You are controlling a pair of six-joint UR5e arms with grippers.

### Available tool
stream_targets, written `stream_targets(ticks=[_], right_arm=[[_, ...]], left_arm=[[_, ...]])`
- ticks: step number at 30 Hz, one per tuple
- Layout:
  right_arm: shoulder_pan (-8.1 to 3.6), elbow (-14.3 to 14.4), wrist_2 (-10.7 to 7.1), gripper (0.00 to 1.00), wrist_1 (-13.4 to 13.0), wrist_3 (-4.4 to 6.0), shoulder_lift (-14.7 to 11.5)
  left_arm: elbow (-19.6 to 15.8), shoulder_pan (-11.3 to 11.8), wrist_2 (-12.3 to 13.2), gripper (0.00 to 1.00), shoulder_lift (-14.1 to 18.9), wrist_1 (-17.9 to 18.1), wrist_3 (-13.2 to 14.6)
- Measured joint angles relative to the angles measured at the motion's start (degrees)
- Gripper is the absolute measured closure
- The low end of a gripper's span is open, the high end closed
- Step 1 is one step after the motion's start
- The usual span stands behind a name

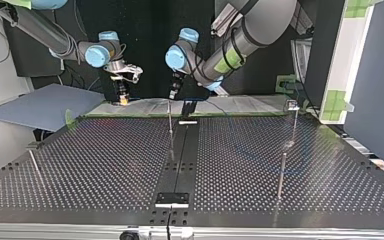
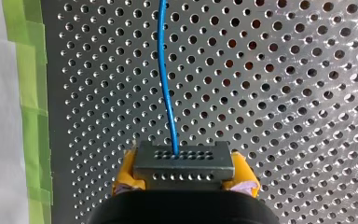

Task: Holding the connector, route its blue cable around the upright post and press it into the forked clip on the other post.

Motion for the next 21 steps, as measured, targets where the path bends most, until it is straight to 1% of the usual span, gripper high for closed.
stream_targets(ticks=[8, 12, 17, 21], right_arm=[[0.04, 0.0, 0.0, 1.0, 0.0, 0.0, 0.0], [0.03, 0.0, -0.01, 1.0, 0.1, 0.0, 0.0], [0.01, 0.0, -0.03, 1.0, 0.4, 0.0, 0.0], [-0.02, 0.0, -0.03, 1.0, 0.5, 0.0, 0.0]], left_arm=[[0.0, 0.1, 0.1, 0.0, 0.0, -0.2, -0.3], [-0.6, 0.1, 0.9, 0.0, 0.3, -0.7, -0.1], [-2.7, 0.1, 2.3, 0.0, 2.2, 0.4, 0.3], [-4.6, -0.1, 2.4, 0.0, 4.1, 2.2, 0.2]])
